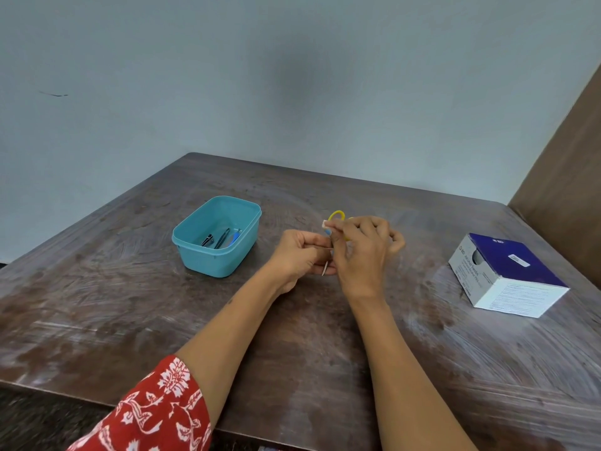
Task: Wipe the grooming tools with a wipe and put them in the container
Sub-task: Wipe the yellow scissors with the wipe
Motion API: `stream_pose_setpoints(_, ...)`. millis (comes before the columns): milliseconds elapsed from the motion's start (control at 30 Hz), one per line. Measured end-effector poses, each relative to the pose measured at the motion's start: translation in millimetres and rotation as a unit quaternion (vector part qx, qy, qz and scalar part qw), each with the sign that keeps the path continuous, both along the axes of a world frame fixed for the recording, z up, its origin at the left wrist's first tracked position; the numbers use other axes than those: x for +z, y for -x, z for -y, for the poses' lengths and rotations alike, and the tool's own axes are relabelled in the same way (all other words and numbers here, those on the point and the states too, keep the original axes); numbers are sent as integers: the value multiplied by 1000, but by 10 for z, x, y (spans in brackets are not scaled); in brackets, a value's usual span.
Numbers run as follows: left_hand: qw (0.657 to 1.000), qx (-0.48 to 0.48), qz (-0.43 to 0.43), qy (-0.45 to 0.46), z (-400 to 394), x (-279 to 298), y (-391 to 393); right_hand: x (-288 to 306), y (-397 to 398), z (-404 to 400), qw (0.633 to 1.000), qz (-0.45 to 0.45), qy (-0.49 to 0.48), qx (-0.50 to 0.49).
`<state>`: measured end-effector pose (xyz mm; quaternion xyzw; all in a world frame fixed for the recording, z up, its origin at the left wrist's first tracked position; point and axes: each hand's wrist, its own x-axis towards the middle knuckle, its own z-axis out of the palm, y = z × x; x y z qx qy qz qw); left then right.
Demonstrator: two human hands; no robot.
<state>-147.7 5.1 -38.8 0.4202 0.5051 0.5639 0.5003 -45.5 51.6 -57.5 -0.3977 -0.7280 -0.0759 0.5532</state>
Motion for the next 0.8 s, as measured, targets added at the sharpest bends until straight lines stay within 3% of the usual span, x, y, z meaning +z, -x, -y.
stream_pose_setpoints(300, 998, -42, -46, 30, -4, -45, -35, 2, -66, -59, 995, -11, 16, -96)
stream_pose_setpoints(500, 997, -27, -67, 13, -13, -35, -12, -2, -26, -43, 995, 46, -20, -82)
stream_pose_setpoints(700, 997, -35, -67, 9, -13, -61, -45, -5, -65, -59, 985, -41, 31, -166)
stream_pose_setpoints(800, 999, -24, -38, 3, -18, -55, -37, -6, -101, -62, 985, -58, 27, -160)
